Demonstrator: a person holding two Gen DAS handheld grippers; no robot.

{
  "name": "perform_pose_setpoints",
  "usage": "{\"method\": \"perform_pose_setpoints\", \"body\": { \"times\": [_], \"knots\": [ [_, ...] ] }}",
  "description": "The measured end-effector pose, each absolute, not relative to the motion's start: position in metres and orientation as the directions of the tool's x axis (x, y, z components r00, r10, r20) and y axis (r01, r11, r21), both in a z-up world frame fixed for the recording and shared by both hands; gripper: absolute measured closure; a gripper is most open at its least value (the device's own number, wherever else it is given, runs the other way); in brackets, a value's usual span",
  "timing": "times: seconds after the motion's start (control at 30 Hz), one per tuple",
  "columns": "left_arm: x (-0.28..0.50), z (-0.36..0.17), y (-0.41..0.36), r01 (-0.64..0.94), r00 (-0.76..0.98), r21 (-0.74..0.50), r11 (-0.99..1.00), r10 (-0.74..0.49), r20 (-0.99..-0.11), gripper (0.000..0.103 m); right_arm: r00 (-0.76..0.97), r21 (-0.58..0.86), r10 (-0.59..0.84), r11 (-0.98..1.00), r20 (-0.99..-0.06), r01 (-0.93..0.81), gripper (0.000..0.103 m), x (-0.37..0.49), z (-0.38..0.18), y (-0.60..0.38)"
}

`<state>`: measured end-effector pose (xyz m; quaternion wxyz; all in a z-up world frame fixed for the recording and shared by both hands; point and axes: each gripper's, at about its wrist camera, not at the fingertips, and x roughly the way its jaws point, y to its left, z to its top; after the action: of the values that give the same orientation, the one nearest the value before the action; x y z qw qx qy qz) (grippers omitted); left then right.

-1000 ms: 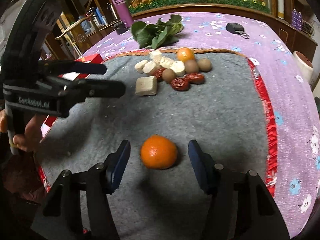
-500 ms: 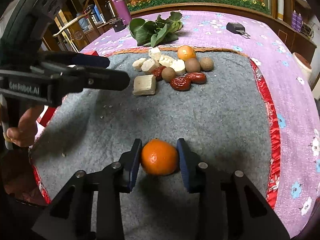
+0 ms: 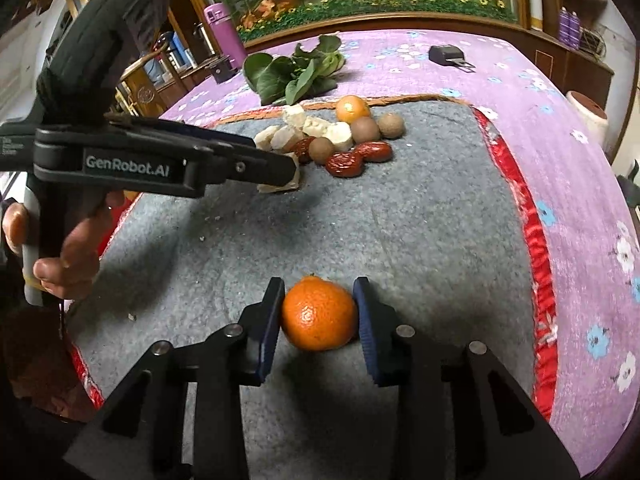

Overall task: Organize fruits
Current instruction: 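Close the right gripper on the mandarin while the left tool lowers to the beige block, then close the left gripper on the beige square block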

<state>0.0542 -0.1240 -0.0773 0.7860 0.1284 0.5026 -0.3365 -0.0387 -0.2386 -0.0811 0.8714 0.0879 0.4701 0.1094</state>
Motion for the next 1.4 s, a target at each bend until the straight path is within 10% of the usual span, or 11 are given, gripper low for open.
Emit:
{"method": "perform_pose_setpoints", "body": {
  "times": [0.57,1.4],
  "knots": [
    [0.061,-0.098,-0.128,0.622,0.294,-0.073,0.779,-0.319,-0.901,0.062,0.538,0.283,0.282,0.956,-0.794,-0.084,0.066,-0.043,-0.080,-0.248],
    [0.041,-0.090,-0.140,0.527,0.418,0.060,0.848,-0.197,-0.887,0.060,0.541,0.282,0.281,0.956,-0.793,-0.084,0.066,-0.042,-0.081,-0.247]
  ]
}}
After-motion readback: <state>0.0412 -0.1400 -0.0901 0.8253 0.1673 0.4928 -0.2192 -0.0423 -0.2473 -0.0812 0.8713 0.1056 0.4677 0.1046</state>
